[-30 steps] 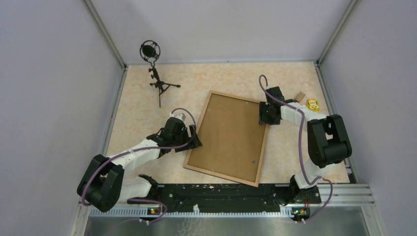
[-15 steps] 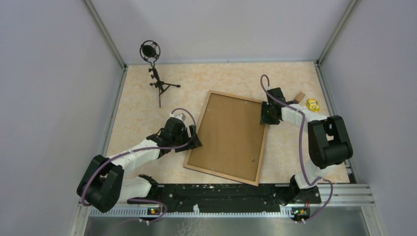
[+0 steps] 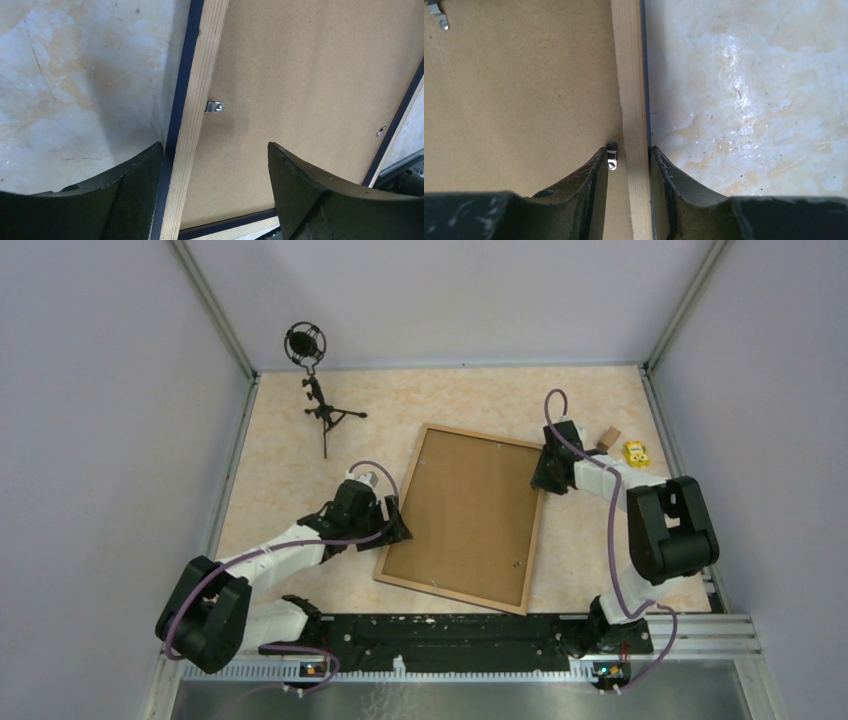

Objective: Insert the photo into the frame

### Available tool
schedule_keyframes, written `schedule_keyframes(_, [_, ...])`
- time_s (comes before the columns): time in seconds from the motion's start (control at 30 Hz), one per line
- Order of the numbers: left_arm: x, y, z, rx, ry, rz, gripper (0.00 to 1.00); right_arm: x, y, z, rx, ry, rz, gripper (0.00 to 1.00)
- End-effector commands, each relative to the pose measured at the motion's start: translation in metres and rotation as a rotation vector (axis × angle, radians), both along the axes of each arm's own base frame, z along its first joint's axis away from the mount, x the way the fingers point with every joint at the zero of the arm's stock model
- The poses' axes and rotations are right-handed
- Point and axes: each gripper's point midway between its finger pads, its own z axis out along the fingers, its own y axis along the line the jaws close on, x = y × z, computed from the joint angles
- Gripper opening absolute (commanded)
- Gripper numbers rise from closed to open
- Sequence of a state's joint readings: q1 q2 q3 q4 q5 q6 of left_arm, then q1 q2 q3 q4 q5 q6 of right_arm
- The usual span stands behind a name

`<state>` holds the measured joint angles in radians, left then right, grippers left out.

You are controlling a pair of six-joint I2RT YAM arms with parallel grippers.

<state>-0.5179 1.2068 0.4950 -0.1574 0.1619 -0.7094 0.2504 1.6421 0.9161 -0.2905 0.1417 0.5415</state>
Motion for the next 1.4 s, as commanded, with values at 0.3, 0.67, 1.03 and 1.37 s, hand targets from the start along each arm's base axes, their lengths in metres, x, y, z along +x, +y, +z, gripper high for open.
schedule_keyframes(0.3, [-0.001,-0.002,0.002,-0.030,-0.012,-0.002,0.80,-0.070,-0.005,-0.019,-0.201,0.332,-0.131,0.00])
schedule_keyframes(0.67, [-0.003,-0.003,0.000,-0.041,-0.008,0.002,0.80,-0.093,0.009,-0.026,-0.141,0.465,-0.328,0.00])
schedule_keyframes(1.03, [-0.010,-0.009,-0.010,-0.071,0.030,-0.018,0.80,-0.042,0.042,-0.012,0.025,0.302,-0.270,0.00])
schedule_keyframes(1.37, [-0.009,-0.007,-0.008,-0.063,0.013,-0.018,0.80,-0.047,0.033,0.002,-0.063,0.313,-0.105,0.47])
